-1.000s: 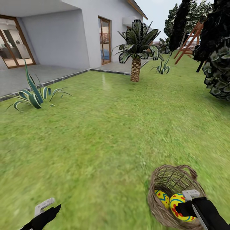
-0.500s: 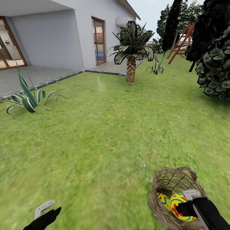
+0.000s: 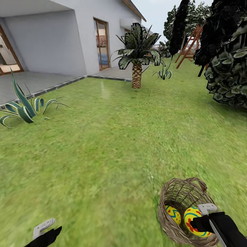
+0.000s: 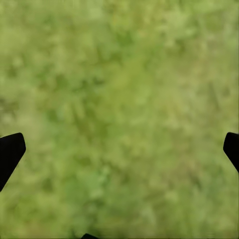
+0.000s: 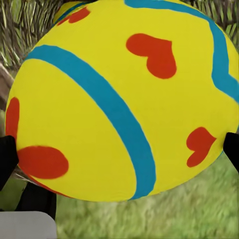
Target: Take the three Easter eggs out of the wicker basket on the lawn in the garden, then place them on the lawn next to a single tree (choose any tree) so that all three eggs are next to the same tree and none are left in the basket.
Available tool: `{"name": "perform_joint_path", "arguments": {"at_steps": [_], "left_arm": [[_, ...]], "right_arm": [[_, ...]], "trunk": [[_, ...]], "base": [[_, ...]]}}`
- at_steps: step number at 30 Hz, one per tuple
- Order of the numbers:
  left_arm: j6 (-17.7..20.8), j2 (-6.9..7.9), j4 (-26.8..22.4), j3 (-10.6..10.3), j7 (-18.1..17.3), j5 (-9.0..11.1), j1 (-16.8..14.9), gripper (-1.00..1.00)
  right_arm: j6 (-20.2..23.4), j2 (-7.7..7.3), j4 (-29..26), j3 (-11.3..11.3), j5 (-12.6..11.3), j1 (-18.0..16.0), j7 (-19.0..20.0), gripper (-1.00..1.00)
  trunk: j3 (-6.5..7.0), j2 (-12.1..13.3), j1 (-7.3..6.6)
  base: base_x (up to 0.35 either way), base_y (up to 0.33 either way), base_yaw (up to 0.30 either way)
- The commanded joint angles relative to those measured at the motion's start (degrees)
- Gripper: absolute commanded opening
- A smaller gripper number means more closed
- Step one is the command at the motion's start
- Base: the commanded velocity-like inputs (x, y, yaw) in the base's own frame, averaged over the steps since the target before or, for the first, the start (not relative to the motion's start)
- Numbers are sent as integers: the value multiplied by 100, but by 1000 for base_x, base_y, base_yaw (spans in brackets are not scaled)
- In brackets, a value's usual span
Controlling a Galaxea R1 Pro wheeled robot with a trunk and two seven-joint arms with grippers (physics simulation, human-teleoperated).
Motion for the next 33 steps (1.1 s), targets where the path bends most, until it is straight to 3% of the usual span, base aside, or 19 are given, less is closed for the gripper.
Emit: {"name": "perform_joint_path", "arguments": {"at_steps": [1, 12, 23, 33], "left_arm": [[38, 12, -7, 20, -21, 35, 0, 100], [3, 23, -41, 35, -29, 52, 3, 100], [-7, 21, -69, 35, -35, 52, 5, 100], [-16, 16, -70, 35, -29, 52, 5, 100]], "right_arm": [[11, 22, -7, -20, 23, -2, 22, -100], [2, 56, -5, -22, 24, -2, 22, -100], [-6, 72, 1, -4, 33, -2, 18, -100], [-6, 72, 1, -12, 31, -2, 22, -100]], "trunk": [[-5, -2, 0], [-41, -82, 43], [157, 359, -198], [336, 760, -418]], "base": [[0, 0, 0], [0, 0, 0], [-151, 0, 0], [-6, 0, 0]]}}
